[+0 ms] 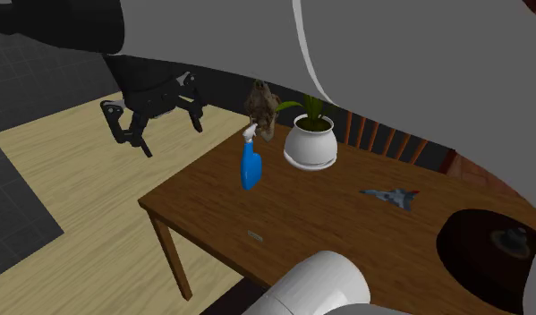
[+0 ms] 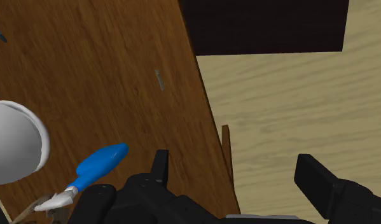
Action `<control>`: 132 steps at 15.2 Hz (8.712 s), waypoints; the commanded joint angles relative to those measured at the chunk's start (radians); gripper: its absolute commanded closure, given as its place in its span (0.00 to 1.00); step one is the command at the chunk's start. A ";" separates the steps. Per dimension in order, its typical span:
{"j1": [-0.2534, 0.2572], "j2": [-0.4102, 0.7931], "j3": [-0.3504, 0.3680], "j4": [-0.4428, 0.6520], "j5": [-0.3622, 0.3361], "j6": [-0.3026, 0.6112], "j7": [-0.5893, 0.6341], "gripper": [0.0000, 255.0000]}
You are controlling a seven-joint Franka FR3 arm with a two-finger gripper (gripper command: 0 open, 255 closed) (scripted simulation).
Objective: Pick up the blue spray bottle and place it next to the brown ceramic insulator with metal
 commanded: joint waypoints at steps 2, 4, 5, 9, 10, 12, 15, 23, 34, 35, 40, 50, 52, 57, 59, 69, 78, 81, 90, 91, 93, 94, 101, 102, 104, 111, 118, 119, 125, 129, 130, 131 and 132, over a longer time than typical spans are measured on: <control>-0.013 0.041 -0.010 0.017 0.004 0.014 0.015 0.00; -0.036 0.121 -0.031 0.054 0.013 0.038 0.042 0.00; -0.047 0.162 -0.042 0.074 0.019 0.049 0.056 0.00; -0.088 0.319 -0.087 0.159 0.046 0.084 0.103 0.00; -0.097 0.358 -0.099 0.182 0.054 0.091 0.114 0.00; -0.116 0.435 -0.124 0.229 0.073 0.102 0.133 0.00; -0.143 0.550 -0.161 0.303 0.106 0.112 0.158 0.00; -0.227 0.847 -0.254 0.516 0.229 0.107 0.209 0.00; -0.399 1.241 -0.331 0.829 0.435 0.041 0.289 0.00; -0.418 1.276 -0.335 0.857 0.453 0.033 0.299 0.00; -0.509 1.431 -0.346 0.988 0.535 -0.003 0.353 0.00; -0.486 1.403 -0.331 0.851 0.533 0.108 0.341 0.00; -0.488 1.403 -0.328 0.851 0.531 0.109 0.342 0.00; -0.508 1.455 -0.317 0.944 0.536 0.071 0.353 1.00; -0.493 1.439 -0.315 0.905 0.536 0.095 0.359 1.00; -0.497 1.381 -0.320 0.871 0.519 0.071 0.357 1.00; -0.510 1.352 -0.312 0.777 0.571 0.202 0.287 0.00; -0.500 1.353 -0.310 0.739 0.577 0.239 0.281 0.00; -0.494 1.354 -0.310 0.720 0.580 0.258 0.277 0.00; -0.495 1.355 -0.310 0.721 0.581 0.258 0.277 1.00; -0.496 1.360 -0.309 0.728 0.581 0.256 0.277 1.00; -0.496 1.359 -0.309 0.726 0.581 0.257 0.277 1.00; -0.494 1.354 -0.308 0.722 0.581 0.257 0.276 0.00; -0.458 1.317 -0.317 0.659 0.587 0.311 0.350 0.00; -0.385 1.258 -0.334 0.560 0.594 0.410 0.507 0.00; -0.134 1.226 -0.389 0.450 0.563 0.662 1.136 0.00; 0.048 1.430 -0.475 0.674 0.502 0.675 1.756 0.00; 0.047 1.438 -0.473 0.672 0.506 0.684 1.754 0.00; 0.038 1.488 -0.455 0.670 0.529 0.734 1.742 0.00; 0.037 1.492 -0.453 0.670 0.531 0.739 1.741 0.00; 0.037 1.492 -0.453 0.670 0.531 0.739 1.741 0.00; 0.037 1.492 -0.453 0.670 0.531 0.739 1.741 0.00; 0.037 1.492 -0.453 0.670 0.531 0.739 1.741 0.00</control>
